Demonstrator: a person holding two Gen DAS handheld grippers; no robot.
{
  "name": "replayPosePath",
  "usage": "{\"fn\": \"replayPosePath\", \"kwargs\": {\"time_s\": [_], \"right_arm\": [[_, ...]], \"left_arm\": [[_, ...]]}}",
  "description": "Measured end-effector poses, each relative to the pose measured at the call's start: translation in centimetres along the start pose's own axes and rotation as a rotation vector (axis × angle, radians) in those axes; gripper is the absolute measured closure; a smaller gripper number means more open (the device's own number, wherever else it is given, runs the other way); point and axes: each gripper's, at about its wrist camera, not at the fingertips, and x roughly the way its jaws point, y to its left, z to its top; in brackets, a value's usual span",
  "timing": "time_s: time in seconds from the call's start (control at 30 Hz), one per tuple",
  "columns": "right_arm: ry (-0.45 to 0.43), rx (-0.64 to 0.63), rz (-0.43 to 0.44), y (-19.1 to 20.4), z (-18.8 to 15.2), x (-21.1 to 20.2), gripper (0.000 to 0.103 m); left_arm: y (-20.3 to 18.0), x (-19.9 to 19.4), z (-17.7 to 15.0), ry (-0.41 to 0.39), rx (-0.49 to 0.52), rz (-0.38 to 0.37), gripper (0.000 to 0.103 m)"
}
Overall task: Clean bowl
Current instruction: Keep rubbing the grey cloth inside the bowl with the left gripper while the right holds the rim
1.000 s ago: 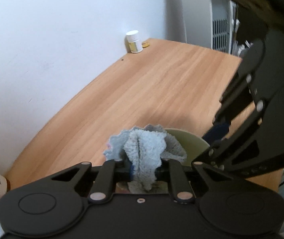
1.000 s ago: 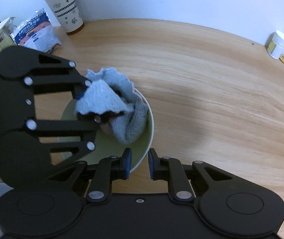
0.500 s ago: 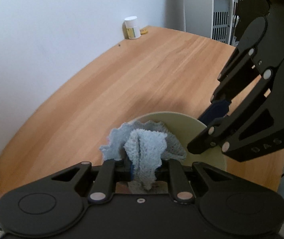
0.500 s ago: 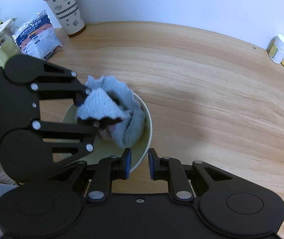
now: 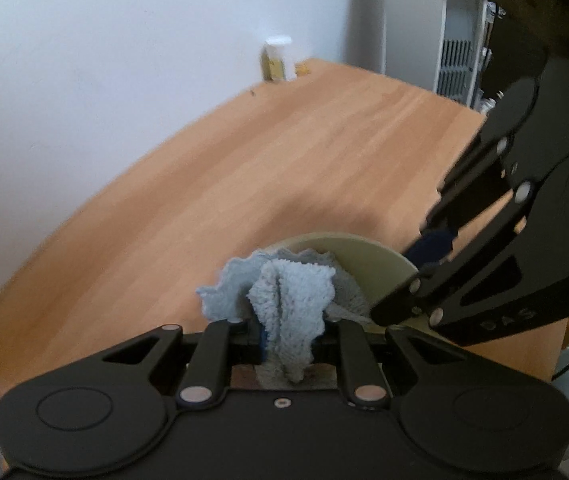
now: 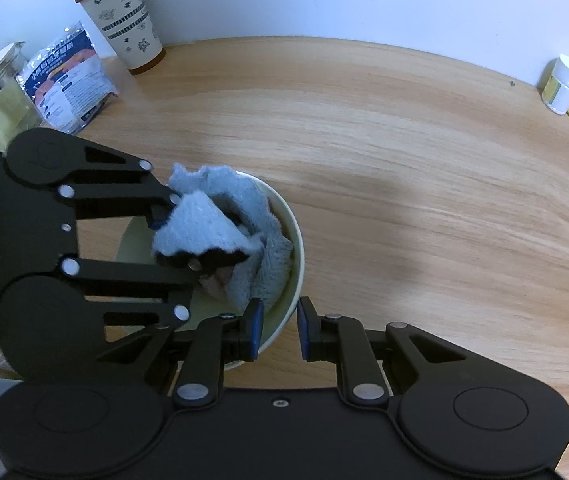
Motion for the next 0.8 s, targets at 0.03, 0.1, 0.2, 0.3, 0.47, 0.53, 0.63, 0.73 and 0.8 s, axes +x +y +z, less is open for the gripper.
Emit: {"fn": "replayPosePath", "kwargs": {"time_s": [0.03,0.1,0.2,0.3,0.47,0.53,0.63,0.73,0.8], "right_arm": [[0.000,0.000,0.001,0.0,0.0,0.0,0.082],[-0.002,0.002,0.005,-0.1,-0.1,0.0,0.082],[-0.002,-0.003,0.002,0.0,0.0,0.0,0.082],[-0.001,-0.011,-0.002,0.1,0.0,0.1,0.082],[0.004,-0.012,-0.006,0.2,0.1,0.2,0.082],[0.008,-0.016,-0.010,0.2,0.1,0.3,0.083],[0.015,-0.007,-0.008,0.1,0.1,0.5,0.083],[0.019,-0.006,-0.009,0.2,0.1,0.7,0.082],[0.022,-0.010,-0.014,0.2,0.1,1.0,0.082]], "left_arm": [[0.2,-0.5,0.2,-0.006,0.007,0.011,0.089],[0.7,-1.4,0.6,-0.020,0.009,0.025,0.089],[1.0,-1.7,1.0,-0.021,0.008,0.040,0.089],[1.0,-1.7,0.8,-0.018,0.010,0.043,0.089],[0.6,-1.3,0.3,0.004,0.006,0.019,0.089],[0.4,-1.0,0.0,0.018,0.004,0.002,0.089],[-0.1,-0.2,-0.5,0.034,0.018,-0.015,0.089],[0.0,0.3,-0.8,0.034,-0.004,-0.035,0.089],[-0.2,0.6,-1.1,0.039,0.011,-0.041,0.089]]}}
